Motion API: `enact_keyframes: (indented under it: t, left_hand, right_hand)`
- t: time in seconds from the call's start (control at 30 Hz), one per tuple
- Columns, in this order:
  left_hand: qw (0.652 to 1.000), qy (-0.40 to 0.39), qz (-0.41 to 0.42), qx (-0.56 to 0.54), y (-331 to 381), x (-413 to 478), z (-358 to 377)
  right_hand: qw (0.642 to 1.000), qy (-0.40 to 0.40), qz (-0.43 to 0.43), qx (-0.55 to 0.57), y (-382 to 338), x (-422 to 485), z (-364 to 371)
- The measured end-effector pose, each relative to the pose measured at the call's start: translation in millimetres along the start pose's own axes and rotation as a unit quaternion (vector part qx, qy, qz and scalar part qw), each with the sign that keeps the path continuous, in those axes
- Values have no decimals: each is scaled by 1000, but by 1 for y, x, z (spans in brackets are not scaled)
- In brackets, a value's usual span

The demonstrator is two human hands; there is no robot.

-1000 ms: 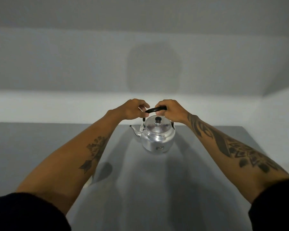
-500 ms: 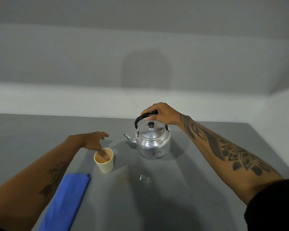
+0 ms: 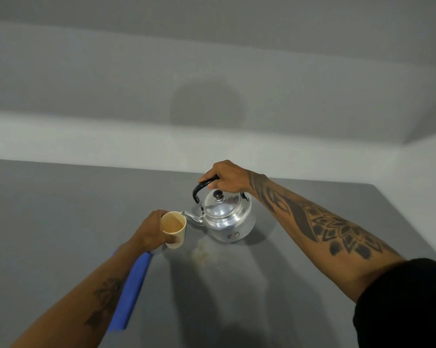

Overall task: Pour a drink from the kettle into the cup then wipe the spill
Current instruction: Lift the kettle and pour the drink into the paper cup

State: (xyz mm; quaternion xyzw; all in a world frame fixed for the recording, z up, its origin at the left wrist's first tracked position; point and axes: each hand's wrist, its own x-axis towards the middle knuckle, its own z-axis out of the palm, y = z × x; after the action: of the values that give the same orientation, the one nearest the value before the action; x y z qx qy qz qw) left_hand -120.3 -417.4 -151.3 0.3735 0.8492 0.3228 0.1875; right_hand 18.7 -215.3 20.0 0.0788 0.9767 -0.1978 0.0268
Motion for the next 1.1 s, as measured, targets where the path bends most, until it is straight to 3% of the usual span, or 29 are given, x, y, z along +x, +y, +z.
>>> enact_keyframes:
  t: [0.43,1.1]
  left_hand:
    - [999,8,39,-31,14,-19,-4]
    - [999,-2,34,-24,6,-16,-6]
  right_hand:
    - [999,-24,7,-44,-19,6,6]
    - [997,-33,-5,-74,-24,7,-7]
